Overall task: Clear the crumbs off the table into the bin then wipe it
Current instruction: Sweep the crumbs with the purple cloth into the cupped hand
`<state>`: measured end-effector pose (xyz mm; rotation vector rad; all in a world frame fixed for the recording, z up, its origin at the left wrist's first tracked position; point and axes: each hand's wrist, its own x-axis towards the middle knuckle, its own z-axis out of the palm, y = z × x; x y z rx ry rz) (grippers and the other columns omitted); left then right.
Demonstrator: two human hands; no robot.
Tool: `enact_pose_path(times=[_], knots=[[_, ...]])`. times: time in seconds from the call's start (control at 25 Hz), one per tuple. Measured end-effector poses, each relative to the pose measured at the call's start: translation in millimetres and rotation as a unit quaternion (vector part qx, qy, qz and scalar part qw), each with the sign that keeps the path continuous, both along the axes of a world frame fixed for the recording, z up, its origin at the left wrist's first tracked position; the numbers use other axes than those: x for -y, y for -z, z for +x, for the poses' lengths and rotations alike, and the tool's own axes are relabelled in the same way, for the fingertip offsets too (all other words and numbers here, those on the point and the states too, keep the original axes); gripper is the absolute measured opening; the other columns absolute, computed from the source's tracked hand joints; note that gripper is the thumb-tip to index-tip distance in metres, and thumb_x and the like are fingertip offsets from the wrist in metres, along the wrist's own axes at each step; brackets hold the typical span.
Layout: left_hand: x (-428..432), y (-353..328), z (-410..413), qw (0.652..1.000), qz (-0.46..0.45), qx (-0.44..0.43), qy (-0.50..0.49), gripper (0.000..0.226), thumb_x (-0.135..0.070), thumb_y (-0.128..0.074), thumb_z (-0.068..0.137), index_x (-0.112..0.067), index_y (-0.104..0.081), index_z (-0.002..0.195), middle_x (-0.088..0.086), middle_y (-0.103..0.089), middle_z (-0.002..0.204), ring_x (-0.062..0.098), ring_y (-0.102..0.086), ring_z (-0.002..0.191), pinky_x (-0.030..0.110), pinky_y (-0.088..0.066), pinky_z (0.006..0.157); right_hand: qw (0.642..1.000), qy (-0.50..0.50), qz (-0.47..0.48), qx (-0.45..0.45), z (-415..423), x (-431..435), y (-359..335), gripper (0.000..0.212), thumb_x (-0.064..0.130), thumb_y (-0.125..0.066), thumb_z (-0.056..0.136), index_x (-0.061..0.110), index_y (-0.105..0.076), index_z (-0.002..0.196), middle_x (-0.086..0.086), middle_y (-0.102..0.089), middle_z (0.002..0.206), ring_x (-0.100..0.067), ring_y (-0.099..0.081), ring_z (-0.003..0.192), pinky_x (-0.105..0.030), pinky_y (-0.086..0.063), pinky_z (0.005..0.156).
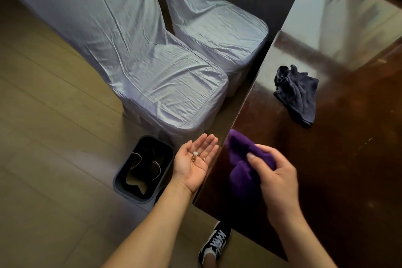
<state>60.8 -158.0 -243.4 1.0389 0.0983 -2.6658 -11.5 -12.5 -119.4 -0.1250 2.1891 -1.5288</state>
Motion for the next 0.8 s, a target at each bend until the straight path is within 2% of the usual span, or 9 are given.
enact_pose_path(times=[0.12,0.24,0.4,0.56,0.68,0.8], knots=[[1,-1,4,1.000,0.003,-0.006,-0.012,0.040,-0.020,-0.045,0.094,0.008,-0.067,0.111,0.029,-0.063,0.123,0.042,-0.061,0.115,0.050,-0.048,0.099,0.999,0.028,0.002,0.015,-13,-11,-8,0.018,0.015,-0.072,0.087,0.031,-0.074,0.096,0.000,-0.077,0.093,-0.024,-0.074,0.087,-0.045,-0.062,0.078],[5,-5,8,1.000,-0.007,-0.014,-0.018,0.040,-0.020,-0.044,0.095,0.008,-0.063,0.116,0.029,-0.062,0.124,0.042,-0.061,0.116,0.049,-0.048,0.098,1.000,0.014,0.021,0.003,-13,-12,-7,0.019,0.019,-0.072,0.087,0.036,-0.073,0.097,0.007,-0.076,0.095,-0.017,-0.074,0.087,-0.047,-0.062,0.079],[19,-4,25,0.999,-0.019,-0.011,-0.043,0.040,-0.020,-0.044,0.096,0.007,-0.060,0.120,0.029,-0.062,0.124,0.042,-0.061,0.116,0.051,-0.051,0.097,0.990,-0.028,0.103,-0.087,-9,-11,-1,0.023,0.028,-0.076,0.084,0.038,-0.069,0.104,0.011,-0.073,0.097,-0.010,-0.069,0.091,-0.043,-0.059,0.084],[41,12,61,0.994,-0.044,0.032,-0.090,0.040,-0.021,-0.043,0.096,0.006,-0.058,0.122,0.029,-0.063,0.123,0.040,-0.062,0.114,0.051,-0.052,0.093,0.944,-0.128,0.224,-0.206,-10,-6,3,0.035,0.028,-0.078,0.081,0.030,-0.066,0.113,0.016,-0.062,0.105,-0.009,-0.062,0.096,-0.028,-0.047,0.077],[58,39,96,0.987,-0.057,0.087,-0.123,0.041,-0.021,-0.039,0.098,0.006,-0.058,0.121,0.028,-0.065,0.120,0.039,-0.065,0.110,0.048,-0.056,0.088,0.923,-0.154,0.264,-0.234,-9,-3,10,0.038,0.023,-0.079,0.079,0.023,-0.068,0.116,0.006,-0.066,0.110,-0.020,-0.061,0.098,-0.034,-0.047,0.080],[74,70,125,0.978,-0.055,0.151,-0.135,0.041,-0.022,-0.036,0.099,0.006,-0.059,0.118,0.028,-0.066,0.118,0.038,-0.067,0.106,0.046,-0.056,0.087,0.879,-0.156,0.333,-0.303,-9,1,20,0.048,0.030,-0.082,0.077,0.016,-0.067,0.121,-0.005,-0.068,0.121,-0.031,-0.055,0.107,-0.040,-0.042,0.090]])
